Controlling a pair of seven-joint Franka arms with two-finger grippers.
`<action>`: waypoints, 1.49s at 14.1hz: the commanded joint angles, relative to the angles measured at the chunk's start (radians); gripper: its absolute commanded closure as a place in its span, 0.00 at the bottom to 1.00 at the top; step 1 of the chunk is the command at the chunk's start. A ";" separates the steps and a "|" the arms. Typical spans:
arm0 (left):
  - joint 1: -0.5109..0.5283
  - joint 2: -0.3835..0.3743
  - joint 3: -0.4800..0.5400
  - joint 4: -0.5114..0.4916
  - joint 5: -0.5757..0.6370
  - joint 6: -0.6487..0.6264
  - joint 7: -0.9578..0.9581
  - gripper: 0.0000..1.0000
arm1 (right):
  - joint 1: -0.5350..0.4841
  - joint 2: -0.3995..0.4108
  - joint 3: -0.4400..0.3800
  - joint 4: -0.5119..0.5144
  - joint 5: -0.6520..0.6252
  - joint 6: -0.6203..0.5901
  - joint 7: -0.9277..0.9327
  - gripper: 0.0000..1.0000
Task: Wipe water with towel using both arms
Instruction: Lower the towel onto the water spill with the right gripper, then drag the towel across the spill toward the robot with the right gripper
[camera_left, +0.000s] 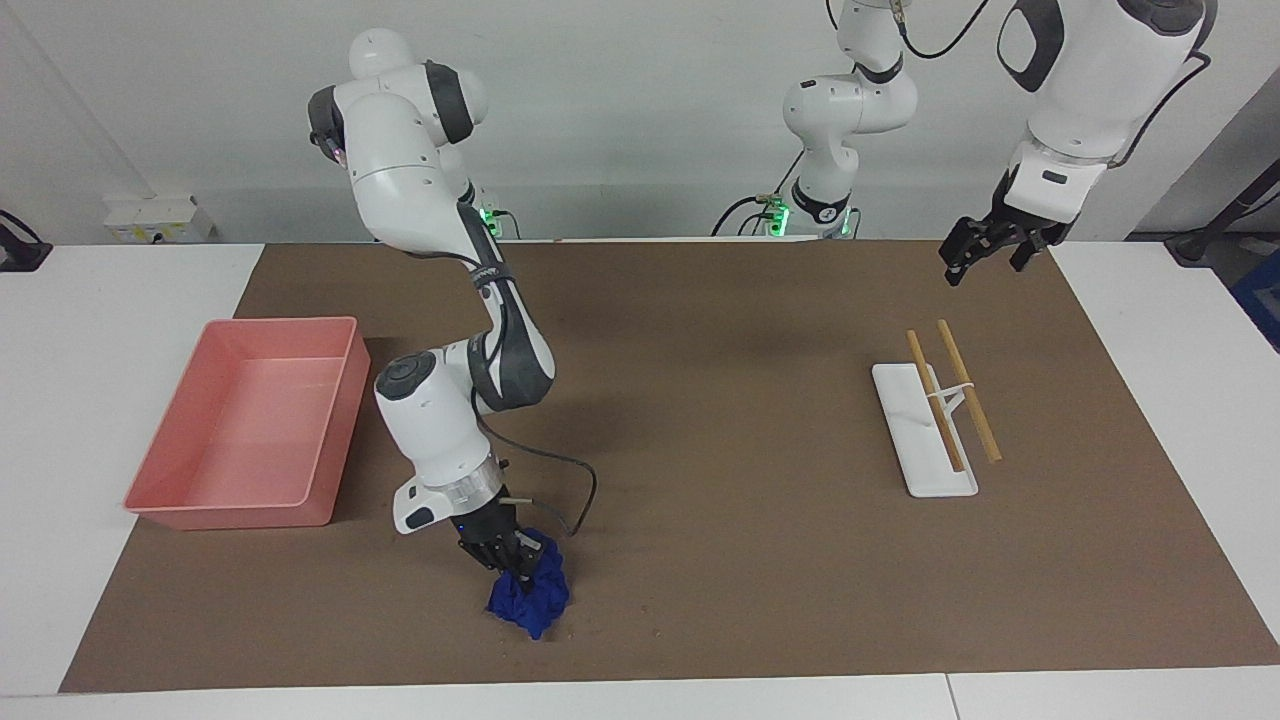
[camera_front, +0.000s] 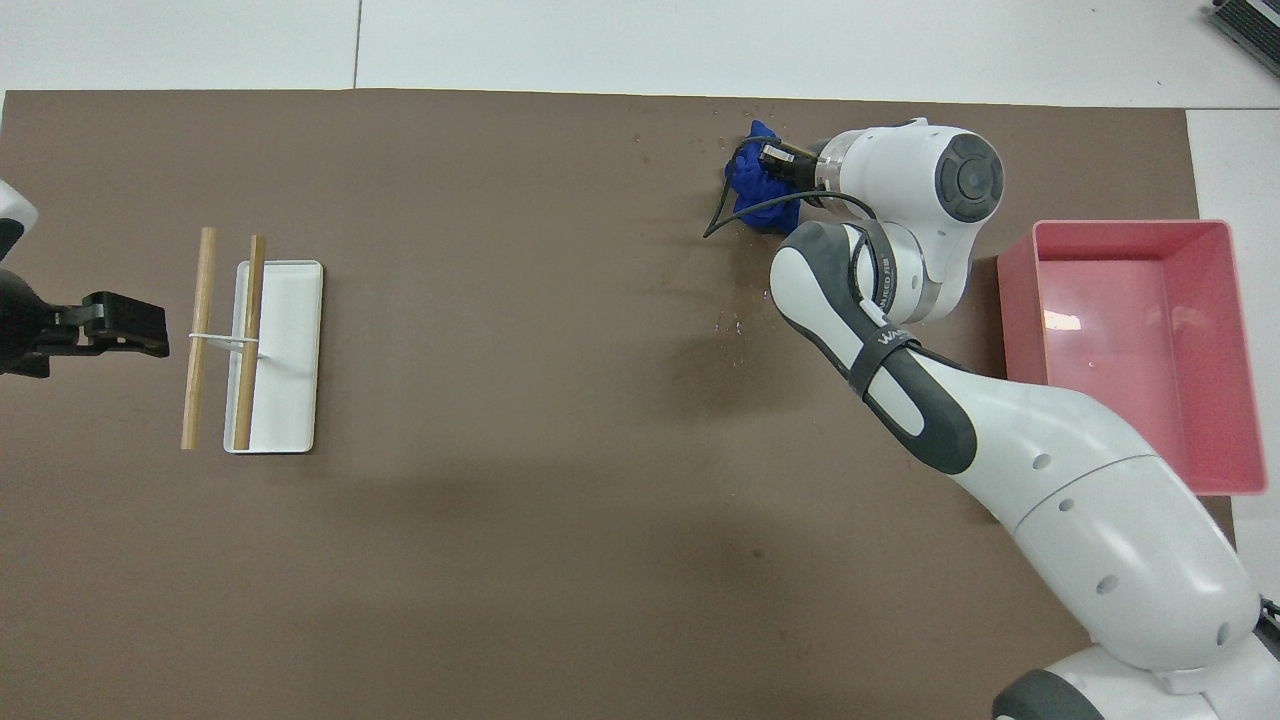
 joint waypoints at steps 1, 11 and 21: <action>-0.105 0.081 0.078 0.105 0.015 -0.045 0.003 0.00 | 0.006 -0.048 0.008 -0.188 0.004 -0.002 0.026 1.00; -0.095 0.031 0.075 0.011 0.015 -0.043 0.029 0.00 | 0.047 -0.166 0.046 -0.377 0.039 -0.007 0.167 1.00; 0.013 0.029 -0.017 0.010 0.016 -0.037 0.049 0.00 | 0.090 -0.390 0.051 -0.685 0.069 -0.005 0.219 1.00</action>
